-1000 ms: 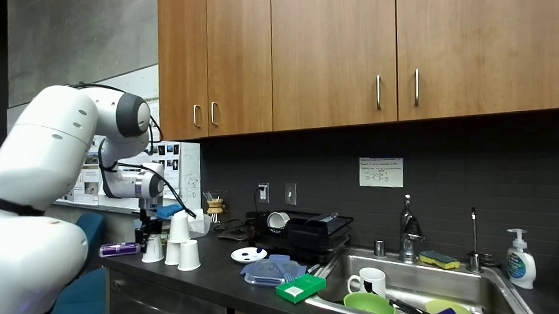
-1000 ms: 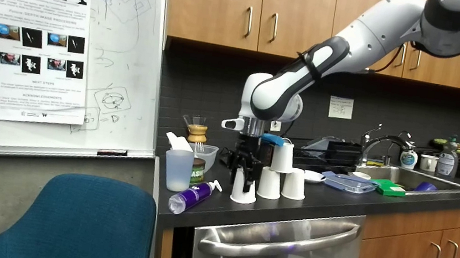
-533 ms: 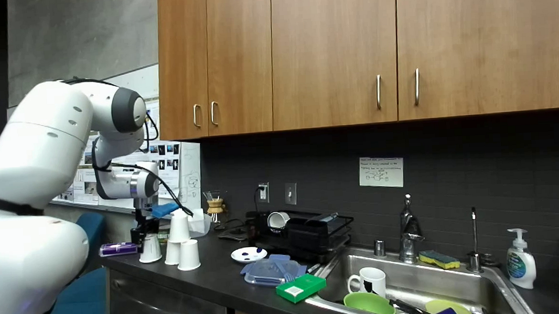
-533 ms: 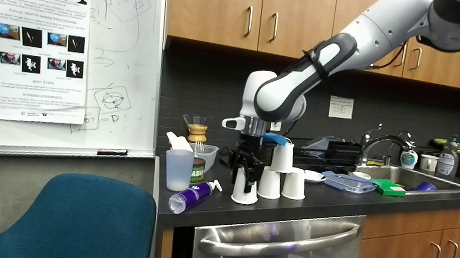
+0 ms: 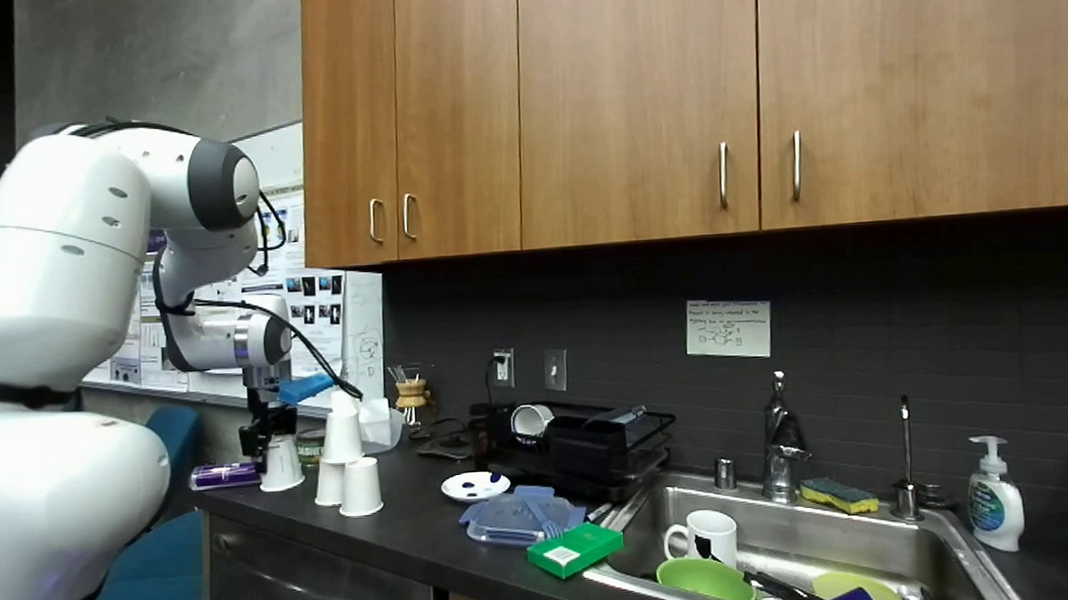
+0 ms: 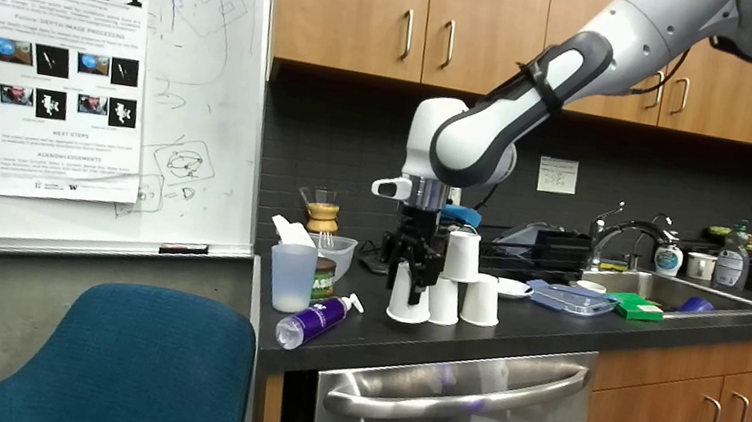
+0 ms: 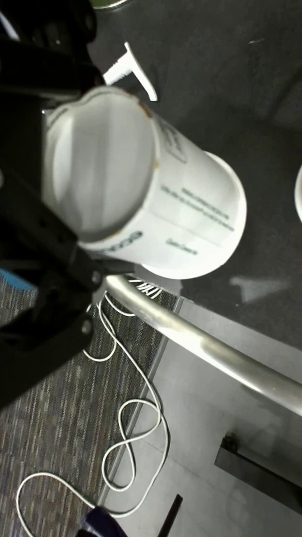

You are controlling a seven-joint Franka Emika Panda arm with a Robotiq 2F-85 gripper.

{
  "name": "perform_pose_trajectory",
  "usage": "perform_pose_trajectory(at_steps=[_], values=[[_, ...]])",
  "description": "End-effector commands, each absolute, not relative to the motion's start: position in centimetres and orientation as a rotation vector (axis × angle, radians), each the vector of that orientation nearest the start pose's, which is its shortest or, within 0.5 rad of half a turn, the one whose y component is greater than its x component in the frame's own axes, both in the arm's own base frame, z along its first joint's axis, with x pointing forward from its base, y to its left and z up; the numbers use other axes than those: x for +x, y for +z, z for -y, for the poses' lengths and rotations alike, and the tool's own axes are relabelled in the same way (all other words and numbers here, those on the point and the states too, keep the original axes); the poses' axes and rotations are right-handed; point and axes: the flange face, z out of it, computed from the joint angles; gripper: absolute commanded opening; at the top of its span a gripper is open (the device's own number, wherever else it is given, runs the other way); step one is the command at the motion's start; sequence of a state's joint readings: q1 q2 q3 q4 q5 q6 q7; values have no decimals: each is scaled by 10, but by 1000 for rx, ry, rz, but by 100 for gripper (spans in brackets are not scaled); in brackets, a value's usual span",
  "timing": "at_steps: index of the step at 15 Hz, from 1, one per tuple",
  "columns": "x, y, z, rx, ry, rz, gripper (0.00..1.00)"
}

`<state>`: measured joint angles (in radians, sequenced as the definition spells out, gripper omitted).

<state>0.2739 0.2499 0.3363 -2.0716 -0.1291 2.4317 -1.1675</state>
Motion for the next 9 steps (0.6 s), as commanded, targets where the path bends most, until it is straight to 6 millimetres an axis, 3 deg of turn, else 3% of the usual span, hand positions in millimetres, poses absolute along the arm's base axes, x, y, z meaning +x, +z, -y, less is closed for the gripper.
perform_pose_trajectory(at_steps=[1, 7, 9], values=[[469, 354, -328, 1840, 202, -2432, 42], [458, 382, -317, 1851, 214, -2417, 42], [462, 376, -320, 1866, 193, -2399, 42]])
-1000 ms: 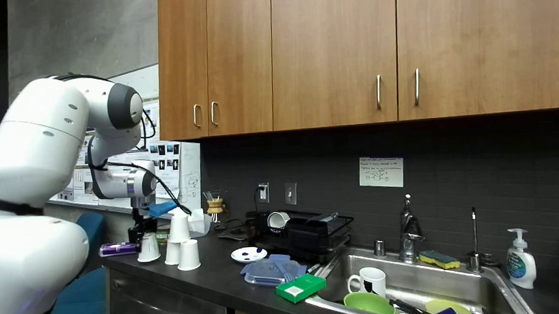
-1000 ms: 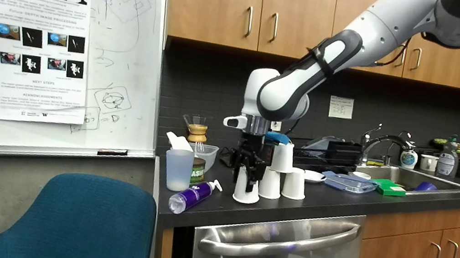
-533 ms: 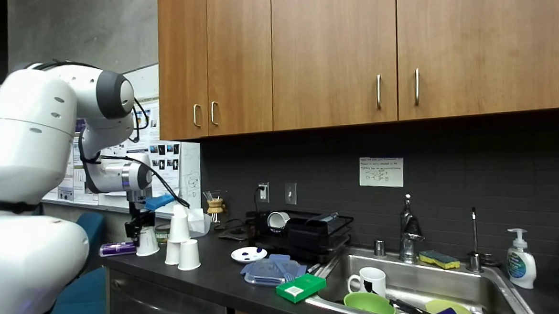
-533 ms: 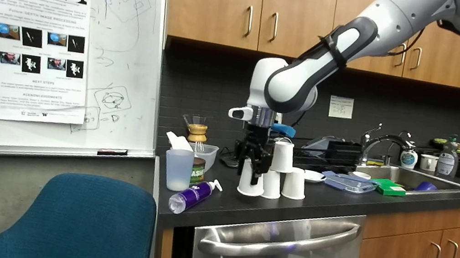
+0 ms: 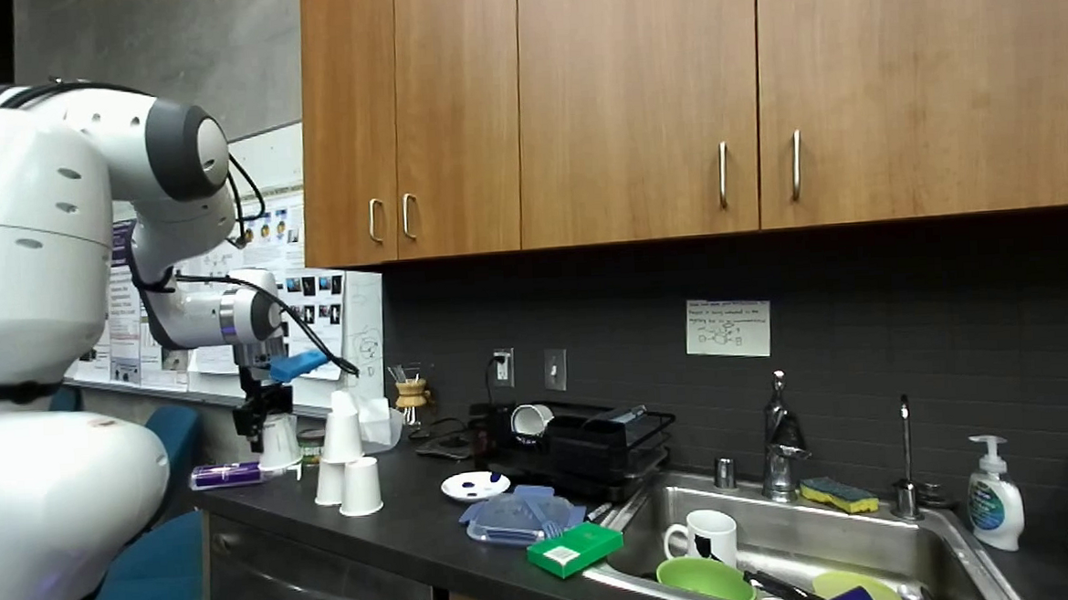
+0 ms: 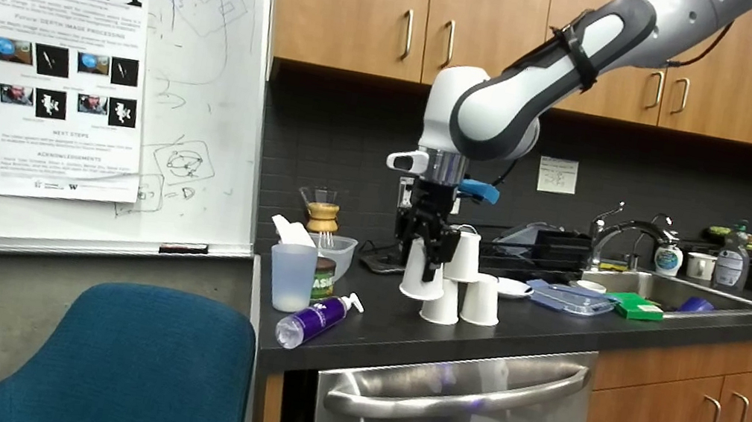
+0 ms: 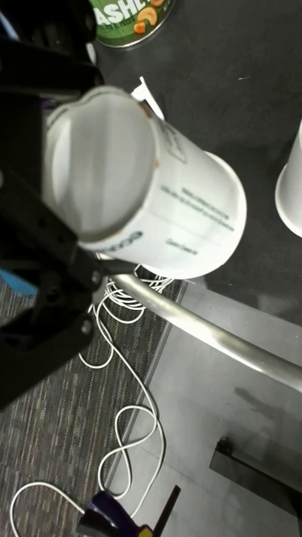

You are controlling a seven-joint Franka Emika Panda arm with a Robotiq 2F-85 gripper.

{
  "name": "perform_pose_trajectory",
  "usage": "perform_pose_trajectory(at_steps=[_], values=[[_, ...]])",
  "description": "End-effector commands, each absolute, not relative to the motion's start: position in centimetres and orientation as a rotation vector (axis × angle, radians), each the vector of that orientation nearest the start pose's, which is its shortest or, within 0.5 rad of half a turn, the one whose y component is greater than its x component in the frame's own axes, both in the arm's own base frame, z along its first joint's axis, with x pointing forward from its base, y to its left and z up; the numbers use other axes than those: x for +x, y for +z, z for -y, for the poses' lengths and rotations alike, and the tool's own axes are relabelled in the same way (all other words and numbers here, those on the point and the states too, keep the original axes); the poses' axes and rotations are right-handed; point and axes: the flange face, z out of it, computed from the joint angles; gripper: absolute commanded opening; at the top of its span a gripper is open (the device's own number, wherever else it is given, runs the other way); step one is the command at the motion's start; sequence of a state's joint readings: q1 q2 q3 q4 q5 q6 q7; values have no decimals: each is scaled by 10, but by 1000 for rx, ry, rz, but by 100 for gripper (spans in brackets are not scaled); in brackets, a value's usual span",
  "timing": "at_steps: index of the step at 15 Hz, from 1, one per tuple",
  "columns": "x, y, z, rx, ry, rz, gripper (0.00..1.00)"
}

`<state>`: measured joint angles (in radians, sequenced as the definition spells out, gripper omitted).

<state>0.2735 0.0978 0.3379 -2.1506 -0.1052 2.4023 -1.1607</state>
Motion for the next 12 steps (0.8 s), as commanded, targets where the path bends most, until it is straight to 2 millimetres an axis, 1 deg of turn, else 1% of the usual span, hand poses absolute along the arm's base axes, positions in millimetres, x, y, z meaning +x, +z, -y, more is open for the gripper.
perform_pose_trajectory(at_steps=[1, 4, 7, 10, 12], values=[[466, 365, -324, 1845, 161, -2413, 42], [468, 340, -335, 1808, 107, -2443, 42], [465, 324, -342, 1791, 63, -2453, 42], [464, 318, -346, 1782, 41, -2461, 42], [464, 320, -348, 1784, 43, -2461, 42]])
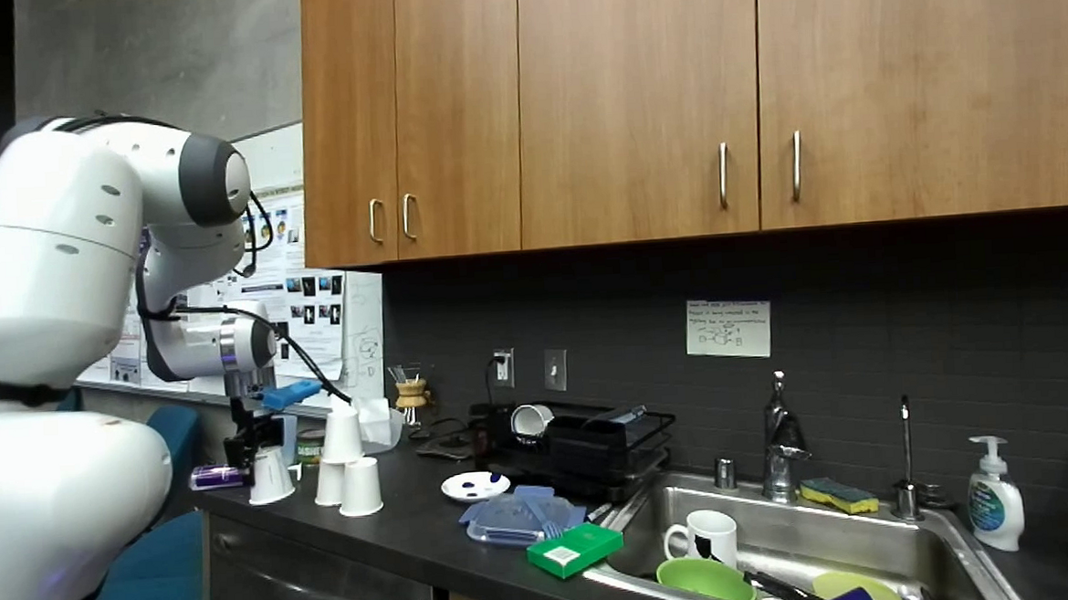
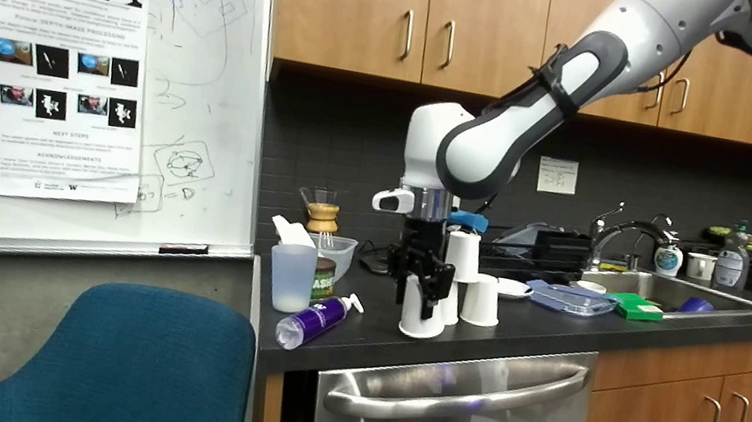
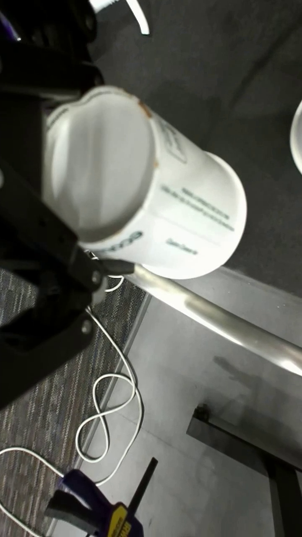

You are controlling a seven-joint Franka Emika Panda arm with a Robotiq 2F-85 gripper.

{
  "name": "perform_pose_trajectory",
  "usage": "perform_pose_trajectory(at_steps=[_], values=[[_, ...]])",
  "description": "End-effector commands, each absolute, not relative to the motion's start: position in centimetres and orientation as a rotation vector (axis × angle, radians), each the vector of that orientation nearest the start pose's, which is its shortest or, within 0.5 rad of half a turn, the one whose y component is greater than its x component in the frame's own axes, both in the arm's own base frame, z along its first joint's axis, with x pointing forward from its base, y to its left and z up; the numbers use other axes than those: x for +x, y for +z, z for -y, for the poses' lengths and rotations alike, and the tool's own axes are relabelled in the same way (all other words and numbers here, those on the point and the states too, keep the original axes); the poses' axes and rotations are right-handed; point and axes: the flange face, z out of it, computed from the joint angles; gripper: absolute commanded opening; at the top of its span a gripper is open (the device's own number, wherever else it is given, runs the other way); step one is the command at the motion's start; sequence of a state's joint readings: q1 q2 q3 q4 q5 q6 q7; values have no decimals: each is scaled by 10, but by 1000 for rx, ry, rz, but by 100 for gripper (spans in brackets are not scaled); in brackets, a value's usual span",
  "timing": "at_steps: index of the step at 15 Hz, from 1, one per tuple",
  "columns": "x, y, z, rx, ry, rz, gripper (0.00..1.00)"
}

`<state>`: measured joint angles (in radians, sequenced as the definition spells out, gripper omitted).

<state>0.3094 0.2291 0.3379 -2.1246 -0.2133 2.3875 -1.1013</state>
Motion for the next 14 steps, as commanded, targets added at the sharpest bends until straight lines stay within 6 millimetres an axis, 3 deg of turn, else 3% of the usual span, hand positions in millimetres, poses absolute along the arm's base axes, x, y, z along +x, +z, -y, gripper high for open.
perform_pose_trajectory(at_steps=[1, 14], values=[[462, 324, -347, 1782, 50, -2458, 42], [419, 364, -383, 1731, 93, -2373, 42]])
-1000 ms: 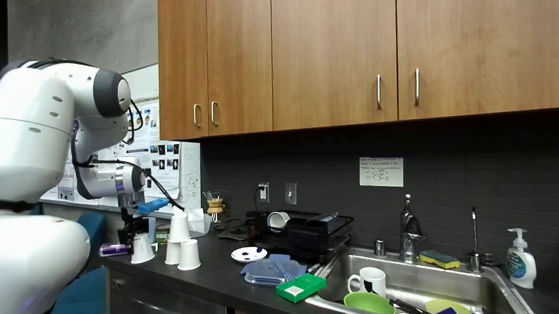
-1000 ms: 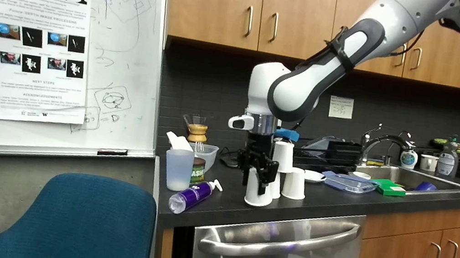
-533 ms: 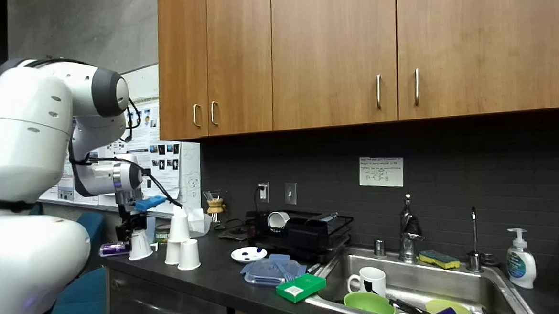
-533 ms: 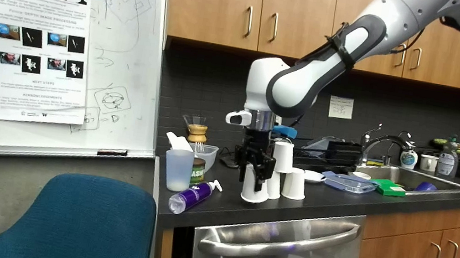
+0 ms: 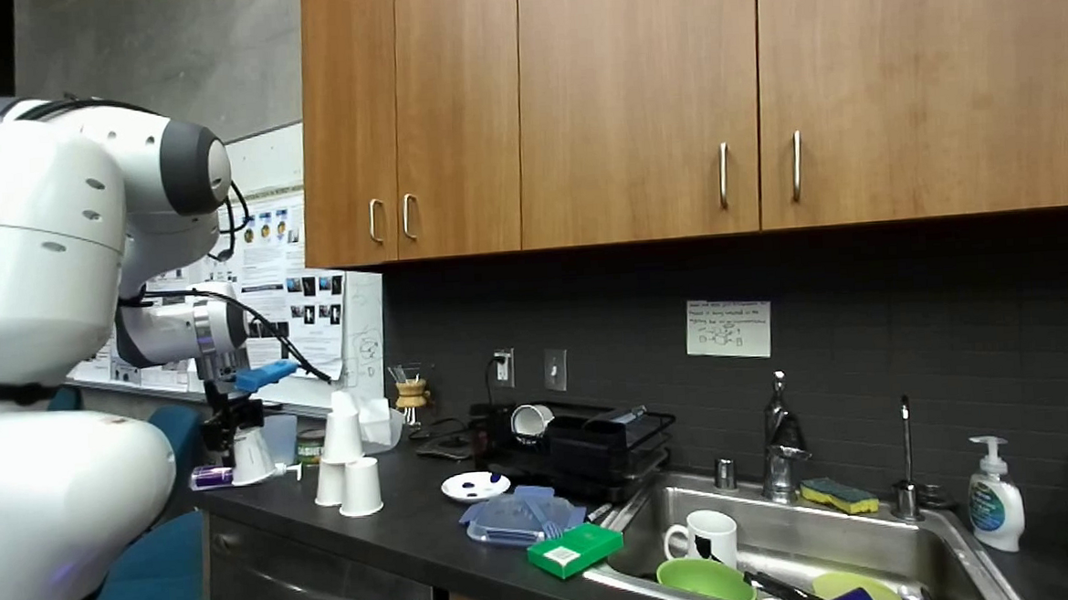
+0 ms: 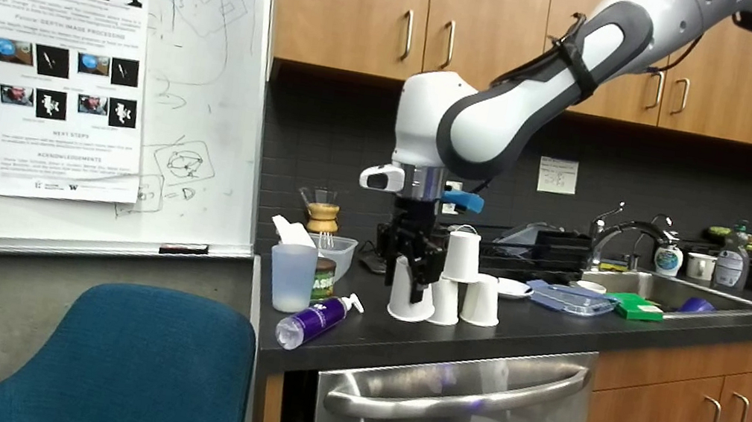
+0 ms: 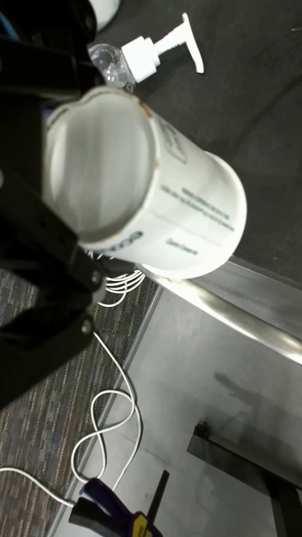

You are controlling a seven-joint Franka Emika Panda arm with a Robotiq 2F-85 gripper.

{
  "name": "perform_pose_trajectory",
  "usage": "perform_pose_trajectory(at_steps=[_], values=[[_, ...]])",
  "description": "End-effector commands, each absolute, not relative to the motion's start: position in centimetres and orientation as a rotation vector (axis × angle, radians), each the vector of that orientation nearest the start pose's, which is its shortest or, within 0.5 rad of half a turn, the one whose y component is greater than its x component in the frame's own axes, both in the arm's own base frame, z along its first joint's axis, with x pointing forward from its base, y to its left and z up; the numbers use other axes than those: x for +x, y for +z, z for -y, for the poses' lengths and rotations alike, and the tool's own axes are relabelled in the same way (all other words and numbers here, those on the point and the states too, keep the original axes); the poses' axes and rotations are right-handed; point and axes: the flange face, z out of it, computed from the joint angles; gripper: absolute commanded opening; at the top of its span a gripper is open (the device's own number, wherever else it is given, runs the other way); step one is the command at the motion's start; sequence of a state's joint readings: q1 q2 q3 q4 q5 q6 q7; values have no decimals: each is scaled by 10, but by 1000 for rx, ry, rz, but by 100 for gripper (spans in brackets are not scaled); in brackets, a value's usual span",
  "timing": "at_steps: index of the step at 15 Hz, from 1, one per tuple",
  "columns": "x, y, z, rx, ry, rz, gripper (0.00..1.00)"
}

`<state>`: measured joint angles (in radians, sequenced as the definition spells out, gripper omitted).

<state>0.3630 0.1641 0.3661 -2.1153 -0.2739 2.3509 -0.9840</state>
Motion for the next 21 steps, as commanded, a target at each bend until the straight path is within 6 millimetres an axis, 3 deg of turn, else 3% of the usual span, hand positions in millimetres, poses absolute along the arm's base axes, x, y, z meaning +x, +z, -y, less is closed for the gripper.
perform_pose_trajectory(at_steps=[1, 7, 13, 21], values=[[414, 366, -386, 1725, 91, -2362, 42], [390, 387, -393, 1718, 127, -2339, 42], [376, 414, -360, 1722, 202, -2408, 42], [372, 435, -322, 1808, 220, -2403, 42]])
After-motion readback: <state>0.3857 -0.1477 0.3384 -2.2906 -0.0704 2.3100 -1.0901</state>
